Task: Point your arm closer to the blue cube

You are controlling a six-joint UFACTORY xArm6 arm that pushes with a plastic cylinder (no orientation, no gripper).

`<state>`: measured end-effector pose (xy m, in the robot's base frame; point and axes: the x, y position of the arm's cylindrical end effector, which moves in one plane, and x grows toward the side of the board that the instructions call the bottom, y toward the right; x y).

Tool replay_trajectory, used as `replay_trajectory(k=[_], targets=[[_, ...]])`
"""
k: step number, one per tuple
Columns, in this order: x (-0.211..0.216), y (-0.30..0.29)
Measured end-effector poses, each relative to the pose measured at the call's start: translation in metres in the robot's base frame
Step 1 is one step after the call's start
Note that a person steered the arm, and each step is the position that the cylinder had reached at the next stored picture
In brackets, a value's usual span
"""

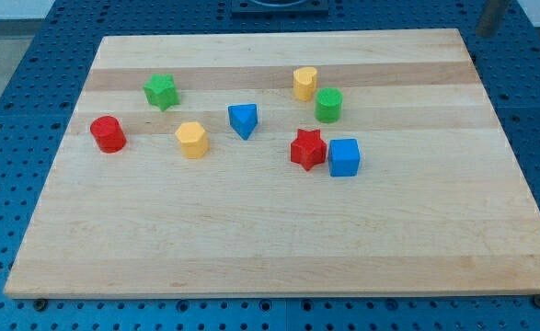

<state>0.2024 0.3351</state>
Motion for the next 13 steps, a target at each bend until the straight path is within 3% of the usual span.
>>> replay_trajectory(k=[2, 4, 6, 7, 9, 13], targets=[[0.0, 0.009], [0.066, -0.025], [0.074, -0.137], [0.074, -0.143], [0.144, -0.147], [0.146, -0.151]])
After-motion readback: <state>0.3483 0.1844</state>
